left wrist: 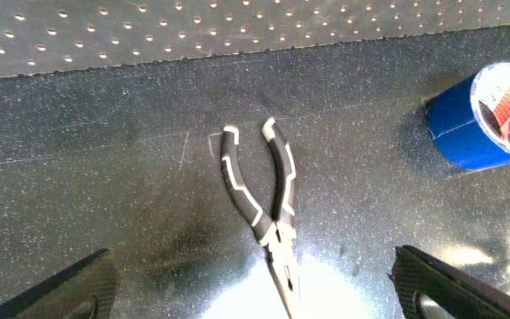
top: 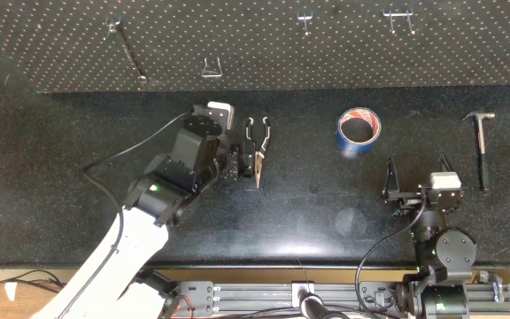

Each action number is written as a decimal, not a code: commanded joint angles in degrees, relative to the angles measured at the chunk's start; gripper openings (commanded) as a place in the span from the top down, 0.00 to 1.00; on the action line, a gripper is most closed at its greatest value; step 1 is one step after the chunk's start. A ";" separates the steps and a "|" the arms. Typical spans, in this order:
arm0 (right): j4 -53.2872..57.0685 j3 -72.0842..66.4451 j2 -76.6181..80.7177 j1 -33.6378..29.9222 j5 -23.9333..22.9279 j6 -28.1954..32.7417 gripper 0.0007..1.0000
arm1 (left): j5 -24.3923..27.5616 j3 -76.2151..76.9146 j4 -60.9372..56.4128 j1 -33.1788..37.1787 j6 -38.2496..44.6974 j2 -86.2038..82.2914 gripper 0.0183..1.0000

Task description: Place Tools Onto Pegboard

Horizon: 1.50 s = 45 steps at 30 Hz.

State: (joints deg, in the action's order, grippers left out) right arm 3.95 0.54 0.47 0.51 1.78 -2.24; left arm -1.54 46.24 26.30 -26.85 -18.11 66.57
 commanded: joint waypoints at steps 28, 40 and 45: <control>0.11 -0.31 -0.42 0.44 0.13 0.63 0.06 | -3.78 29.31 18.88 -4.61 -13.16 39.21 0.00; 0.11 -0.31 -0.42 0.44 0.13 0.63 0.06 | -5.29 25.90 16.39 -4.63 -19.26 40.70 0.00; 0.11 -0.31 -0.42 0.44 0.13 0.63 0.06 | -9.03 24.50 14.75 -4.72 -20.48 40.85 0.00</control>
State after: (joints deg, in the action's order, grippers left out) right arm 3.92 0.51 0.47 0.51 1.78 -2.22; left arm -7.46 72.16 41.17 -31.51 -37.63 106.08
